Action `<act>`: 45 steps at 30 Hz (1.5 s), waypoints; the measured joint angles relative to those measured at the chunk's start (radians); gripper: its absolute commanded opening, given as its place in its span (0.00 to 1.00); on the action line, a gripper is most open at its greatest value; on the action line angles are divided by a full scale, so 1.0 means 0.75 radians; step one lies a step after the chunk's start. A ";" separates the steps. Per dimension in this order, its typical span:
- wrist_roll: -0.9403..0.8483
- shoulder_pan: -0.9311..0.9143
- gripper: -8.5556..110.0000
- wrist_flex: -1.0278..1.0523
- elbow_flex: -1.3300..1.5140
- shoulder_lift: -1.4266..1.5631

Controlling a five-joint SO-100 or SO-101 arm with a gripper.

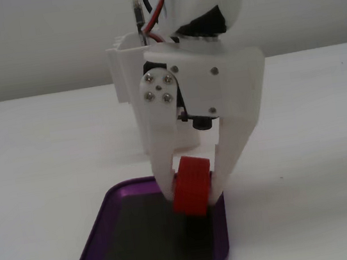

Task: Pick up the red cube and place it in the box.

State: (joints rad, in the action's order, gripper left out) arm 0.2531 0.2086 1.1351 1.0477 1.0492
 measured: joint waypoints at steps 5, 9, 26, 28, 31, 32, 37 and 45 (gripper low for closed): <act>0.000 0.014 0.07 0.000 0.000 -0.045; 0.000 0.010 0.07 0.000 0.000 -0.047; -0.076 0.010 0.25 0.020 -0.037 -0.047; -0.074 0.010 0.28 0.065 -0.086 -0.047; -0.076 0.006 0.29 0.164 -0.198 -0.047; -0.074 0.006 0.29 0.205 -0.247 -0.047; -0.078 0.006 0.29 0.462 -0.567 -0.047; -0.149 0.012 0.29 0.765 -0.908 0.061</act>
State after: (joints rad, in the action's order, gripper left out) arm 0.1411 0.2178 1.7089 0.3666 1.0953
